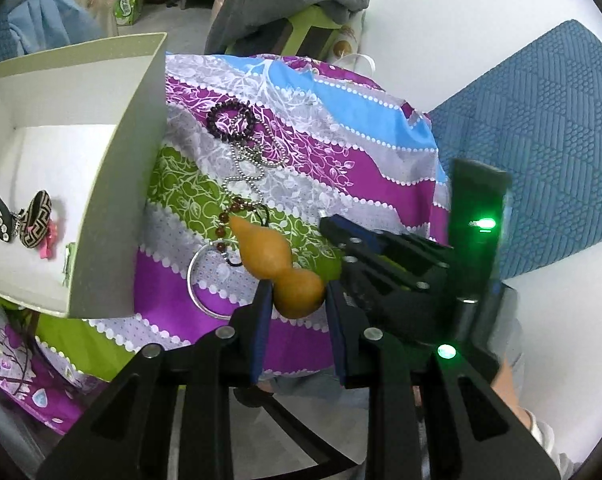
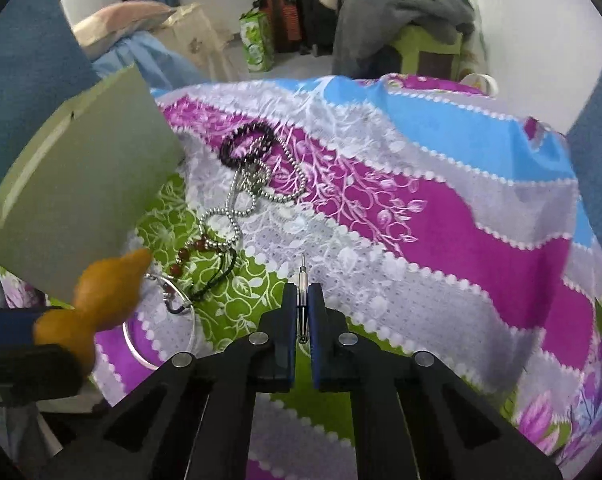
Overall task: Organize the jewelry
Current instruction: 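Carry the gourd and pin into the white box and open both tools, then withdraw both tools from the box back toward the remaining jewelry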
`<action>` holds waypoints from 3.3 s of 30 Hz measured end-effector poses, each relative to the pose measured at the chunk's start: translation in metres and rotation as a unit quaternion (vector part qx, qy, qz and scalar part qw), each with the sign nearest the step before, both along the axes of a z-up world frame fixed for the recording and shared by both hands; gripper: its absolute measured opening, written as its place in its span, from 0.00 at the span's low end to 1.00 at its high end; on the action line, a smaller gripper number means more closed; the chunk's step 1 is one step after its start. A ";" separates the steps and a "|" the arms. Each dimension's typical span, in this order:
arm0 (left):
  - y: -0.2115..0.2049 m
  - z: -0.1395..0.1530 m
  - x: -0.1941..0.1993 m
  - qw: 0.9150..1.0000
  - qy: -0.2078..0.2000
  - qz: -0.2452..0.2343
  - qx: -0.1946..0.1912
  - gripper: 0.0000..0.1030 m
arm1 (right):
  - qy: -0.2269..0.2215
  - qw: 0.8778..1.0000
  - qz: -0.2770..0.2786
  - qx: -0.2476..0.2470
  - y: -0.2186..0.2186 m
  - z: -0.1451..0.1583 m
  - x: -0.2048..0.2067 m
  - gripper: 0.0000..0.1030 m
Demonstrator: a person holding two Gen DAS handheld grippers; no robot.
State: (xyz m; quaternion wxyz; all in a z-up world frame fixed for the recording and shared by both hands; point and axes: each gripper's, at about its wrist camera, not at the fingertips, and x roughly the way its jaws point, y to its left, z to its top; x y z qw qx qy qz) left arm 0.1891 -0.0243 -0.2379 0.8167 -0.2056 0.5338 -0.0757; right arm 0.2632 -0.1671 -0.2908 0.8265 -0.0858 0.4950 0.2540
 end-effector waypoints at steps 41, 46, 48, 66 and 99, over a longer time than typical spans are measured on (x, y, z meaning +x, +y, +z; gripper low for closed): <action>0.135 0.150 0.014 0.988 -0.119 -0.006 0.096 0.27 | -0.136 0.987 -0.038 0.075 0.098 0.234 -0.015 0.04; 0.162 0.133 0.009 0.988 -0.108 0.004 0.110 0.27 | -0.116 0.989 -0.037 0.087 0.128 0.217 -0.018 0.04; 0.173 0.121 0.006 0.989 -0.099 0.007 0.105 0.27 | -0.108 0.990 -0.037 0.085 0.138 0.206 -0.021 0.04; 0.202 0.016 -0.003 0.997 -0.020 0.018 0.079 0.27 | -0.015 0.999 -0.002 0.031 0.185 0.100 -0.043 0.04; 0.144 0.116 -0.035 0.985 -0.138 0.074 0.069 0.57 | -0.114 0.988 0.035 0.099 0.101 0.206 -0.050 0.26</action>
